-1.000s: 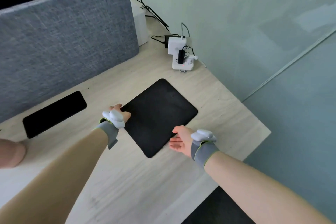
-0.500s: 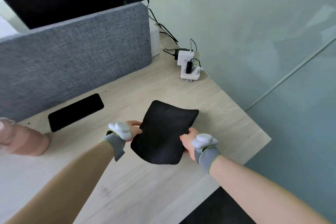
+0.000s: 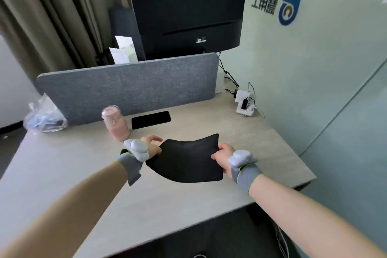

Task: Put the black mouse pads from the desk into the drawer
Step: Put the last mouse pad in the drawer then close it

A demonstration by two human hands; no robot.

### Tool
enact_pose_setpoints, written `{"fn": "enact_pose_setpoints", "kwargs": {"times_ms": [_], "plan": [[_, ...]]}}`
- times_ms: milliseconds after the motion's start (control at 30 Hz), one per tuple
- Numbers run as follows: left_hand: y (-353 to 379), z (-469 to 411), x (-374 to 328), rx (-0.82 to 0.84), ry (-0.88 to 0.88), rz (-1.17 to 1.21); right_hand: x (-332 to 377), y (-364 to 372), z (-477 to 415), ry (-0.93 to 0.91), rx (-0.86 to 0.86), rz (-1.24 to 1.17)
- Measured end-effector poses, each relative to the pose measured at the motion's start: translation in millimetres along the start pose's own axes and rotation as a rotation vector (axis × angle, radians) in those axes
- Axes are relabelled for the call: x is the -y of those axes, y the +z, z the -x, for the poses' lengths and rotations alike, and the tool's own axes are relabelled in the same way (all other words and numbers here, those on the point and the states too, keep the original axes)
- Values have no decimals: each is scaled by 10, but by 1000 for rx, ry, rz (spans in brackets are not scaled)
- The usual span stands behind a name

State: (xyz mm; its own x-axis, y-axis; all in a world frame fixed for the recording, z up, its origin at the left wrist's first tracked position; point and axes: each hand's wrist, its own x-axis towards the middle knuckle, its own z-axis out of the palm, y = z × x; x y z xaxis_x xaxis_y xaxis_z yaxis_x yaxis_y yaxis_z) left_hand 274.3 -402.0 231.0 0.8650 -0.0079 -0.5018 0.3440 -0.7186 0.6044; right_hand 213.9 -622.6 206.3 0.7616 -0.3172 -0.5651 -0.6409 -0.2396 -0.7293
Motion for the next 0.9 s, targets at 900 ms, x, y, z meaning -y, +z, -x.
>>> {"fn": "enact_pose_setpoints", "kwargs": {"times_ms": [900], "plan": [[-1991,2932,3435,-250,-263,192,73,3339,2871,-238,286,240]]}}
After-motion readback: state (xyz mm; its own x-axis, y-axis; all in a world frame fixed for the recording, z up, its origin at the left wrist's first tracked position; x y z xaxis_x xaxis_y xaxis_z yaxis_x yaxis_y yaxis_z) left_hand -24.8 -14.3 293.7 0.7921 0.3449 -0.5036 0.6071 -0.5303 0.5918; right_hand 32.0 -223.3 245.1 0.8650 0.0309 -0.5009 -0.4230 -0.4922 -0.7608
